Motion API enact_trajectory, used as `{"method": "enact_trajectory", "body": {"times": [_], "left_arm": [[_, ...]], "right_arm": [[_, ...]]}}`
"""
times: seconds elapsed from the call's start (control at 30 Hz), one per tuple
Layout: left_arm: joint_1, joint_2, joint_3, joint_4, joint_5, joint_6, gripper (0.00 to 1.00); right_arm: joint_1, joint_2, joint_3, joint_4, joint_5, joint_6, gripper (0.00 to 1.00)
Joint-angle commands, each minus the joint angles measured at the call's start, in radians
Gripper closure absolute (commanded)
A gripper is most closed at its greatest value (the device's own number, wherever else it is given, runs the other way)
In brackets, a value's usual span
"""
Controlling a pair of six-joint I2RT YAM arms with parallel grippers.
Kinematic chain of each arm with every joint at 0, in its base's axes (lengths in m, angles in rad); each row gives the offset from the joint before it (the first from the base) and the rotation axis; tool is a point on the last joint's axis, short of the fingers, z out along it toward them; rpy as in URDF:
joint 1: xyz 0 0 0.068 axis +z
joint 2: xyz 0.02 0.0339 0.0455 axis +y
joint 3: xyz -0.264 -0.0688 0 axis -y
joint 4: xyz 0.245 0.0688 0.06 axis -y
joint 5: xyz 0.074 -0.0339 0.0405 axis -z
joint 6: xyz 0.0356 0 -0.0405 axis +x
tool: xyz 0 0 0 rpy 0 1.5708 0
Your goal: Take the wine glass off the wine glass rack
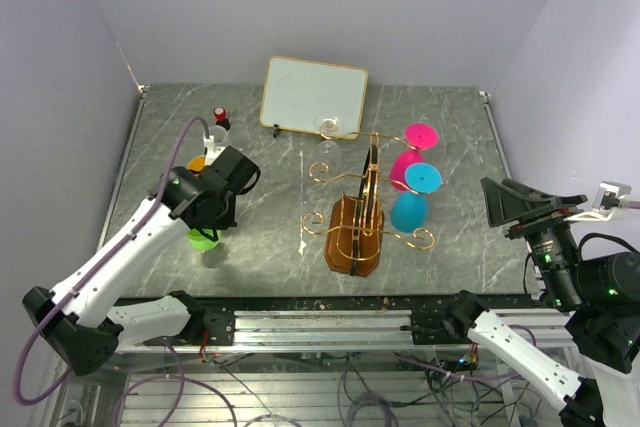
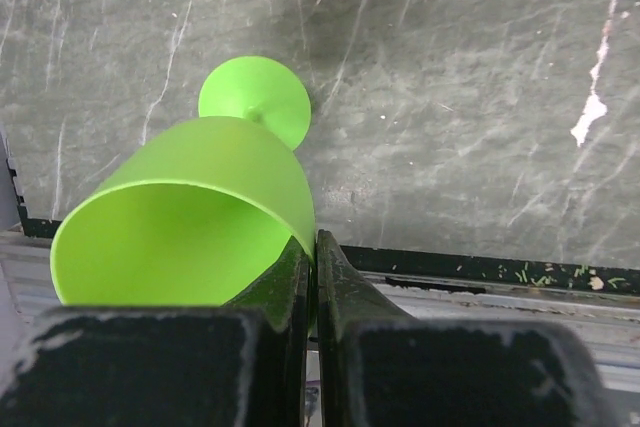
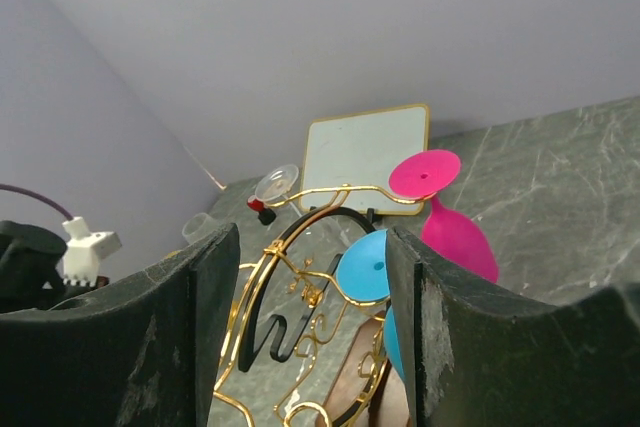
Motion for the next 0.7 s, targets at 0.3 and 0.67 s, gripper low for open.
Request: {"method": "enact_trajectory", "body": {"times": [0.3, 0.67], "left_arm": [[0.302, 0.014, -0.097, 0.237, 0.143, 0.140, 0.93], [0.356, 0.100, -0.133, 0.283, 0.212, 0.146, 0.93]], "right_arm": [[0.003, 0.037, 0.024, 0.004, -0.001, -0.019, 0.39], [0.003, -0.037, -0.055, 0.034, 0.012, 0.055, 0.39]]}}
